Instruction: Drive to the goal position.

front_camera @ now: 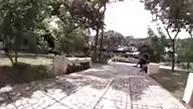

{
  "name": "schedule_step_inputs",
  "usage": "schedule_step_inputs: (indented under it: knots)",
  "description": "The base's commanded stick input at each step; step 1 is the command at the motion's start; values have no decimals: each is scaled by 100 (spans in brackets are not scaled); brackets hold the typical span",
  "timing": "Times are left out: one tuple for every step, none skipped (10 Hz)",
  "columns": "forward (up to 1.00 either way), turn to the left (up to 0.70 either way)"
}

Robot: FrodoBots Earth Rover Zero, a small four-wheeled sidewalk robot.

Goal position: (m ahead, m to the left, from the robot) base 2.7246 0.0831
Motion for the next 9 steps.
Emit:
schedule_step_inputs:
  knots:
    - [70,0]
    - [70,0]
    - [70,0]
    - [70,0]
    - [70,0]
    - [70,-7]
    - [70,-23]
    - [70,-3]
    - [70,0]
